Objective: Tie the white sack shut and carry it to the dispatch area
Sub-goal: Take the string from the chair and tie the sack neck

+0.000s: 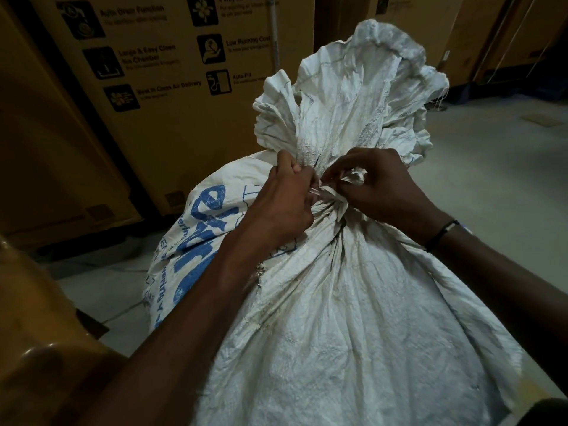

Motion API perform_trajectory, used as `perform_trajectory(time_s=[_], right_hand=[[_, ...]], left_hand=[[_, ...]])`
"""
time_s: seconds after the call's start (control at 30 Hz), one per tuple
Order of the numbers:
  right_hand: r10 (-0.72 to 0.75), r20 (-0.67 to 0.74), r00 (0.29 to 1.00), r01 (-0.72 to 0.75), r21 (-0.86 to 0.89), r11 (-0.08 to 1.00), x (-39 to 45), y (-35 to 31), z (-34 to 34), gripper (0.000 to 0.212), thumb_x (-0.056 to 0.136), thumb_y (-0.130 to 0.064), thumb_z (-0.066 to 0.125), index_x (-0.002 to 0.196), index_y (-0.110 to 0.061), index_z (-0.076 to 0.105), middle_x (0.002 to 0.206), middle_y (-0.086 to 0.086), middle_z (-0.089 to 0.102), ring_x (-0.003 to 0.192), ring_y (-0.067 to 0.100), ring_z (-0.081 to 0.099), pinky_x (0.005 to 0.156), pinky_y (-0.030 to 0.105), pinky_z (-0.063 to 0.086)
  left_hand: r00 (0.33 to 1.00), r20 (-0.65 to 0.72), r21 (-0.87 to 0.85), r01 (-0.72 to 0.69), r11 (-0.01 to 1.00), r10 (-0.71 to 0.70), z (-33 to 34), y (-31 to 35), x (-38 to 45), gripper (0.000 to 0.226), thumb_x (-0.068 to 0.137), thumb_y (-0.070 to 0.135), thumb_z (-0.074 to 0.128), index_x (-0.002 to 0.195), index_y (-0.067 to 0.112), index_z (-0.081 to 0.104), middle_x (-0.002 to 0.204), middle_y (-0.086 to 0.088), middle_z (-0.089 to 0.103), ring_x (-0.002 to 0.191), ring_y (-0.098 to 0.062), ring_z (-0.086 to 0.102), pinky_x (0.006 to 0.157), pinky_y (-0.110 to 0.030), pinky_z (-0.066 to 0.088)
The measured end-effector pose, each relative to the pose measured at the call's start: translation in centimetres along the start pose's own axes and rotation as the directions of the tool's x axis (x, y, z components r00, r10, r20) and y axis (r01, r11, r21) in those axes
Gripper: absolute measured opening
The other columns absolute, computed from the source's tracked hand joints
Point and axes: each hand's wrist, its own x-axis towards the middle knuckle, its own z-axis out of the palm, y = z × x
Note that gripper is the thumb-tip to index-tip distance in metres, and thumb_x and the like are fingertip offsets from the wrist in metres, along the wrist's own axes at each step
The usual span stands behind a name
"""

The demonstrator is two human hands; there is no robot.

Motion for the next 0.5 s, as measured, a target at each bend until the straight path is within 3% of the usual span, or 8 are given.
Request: perform_trajectory(time_s=[0.13, 0.3, 0.43, 0.5], right_hand=[[0.01, 0.016, 1.0, -0.01, -0.001, 1.0, 0.0, -0.2, 0.2, 0.019, 0.082, -0.003, 0.079, 0.094, -0.016, 0.087, 0.087, 0.001, 0.079, 0.083, 0.015, 0.074, 0.072, 0.009, 0.046], [-0.092, 0.132, 0.987, 0.105, -0.09, 0.99, 0.2, -0.5, 0.0, 0.022, 0.085, -0.009, 0.074, 0.099, -0.02, 0.085, 0.095, 0.002, 0.076, 0.086, 0.018, 0.073, 0.077, 0.031, 0.053], [-0.112, 0.215, 0.97, 0.142, -0.13, 0.981, 0.8, -0.6, -0.7, 0.022, 0.085, -0.008, 0.074, 0.101, -0.017, 0.086, 0.099, 0.004, 0.079, 0.084, 0.017, 0.072, 0.073, 0.006, 0.041], [-0.115, 0.226, 0.967, 0.144, -0.117, 0.983, 1.0, -0.6, -0.9, 0.022, 0.088, -0.004, 0.076, 0.103, -0.016, 0.086, 0.099, 0.003, 0.08, 0.084, 0.013, 0.071, 0.073, 0.001, 0.04]], left_hand=[[0.998, 0.067, 0.005, 0.022, 1.0, -0.022, -0.4, -0.1, 0.3, 0.023, 0.095, 0.02, 0.069, 0.117, 0.015, 0.062, 0.117, -0.003, 0.03, 0.101, -0.023, 0.051, 0.084, -0.03, 0.041], [0.996, 0.065, -0.032, 0.056, 0.998, -0.054, 0.0, -0.2, 0.1, 0.022, 0.09, 0.017, 0.071, 0.11, 0.014, 0.063, 0.117, -0.006, 0.033, 0.093, -0.025, 0.054, 0.078, -0.033, 0.047], [0.999, 0.018, -0.067, 0.035, 0.997, -0.034, 0.6, -0.5, -0.2, 0.021, 0.086, 0.013, 0.071, 0.107, 0.012, 0.065, 0.116, -0.01, 0.04, 0.093, -0.03, 0.058, 0.078, -0.041, 0.054], [1.0, 0.008, -0.09, 0.022, 0.996, -0.021, 0.6, -0.7, -0.1, 0.019, 0.087, 0.015, 0.072, 0.104, 0.012, 0.067, 0.113, -0.01, 0.042, 0.091, -0.029, 0.059, 0.076, -0.038, 0.054]])
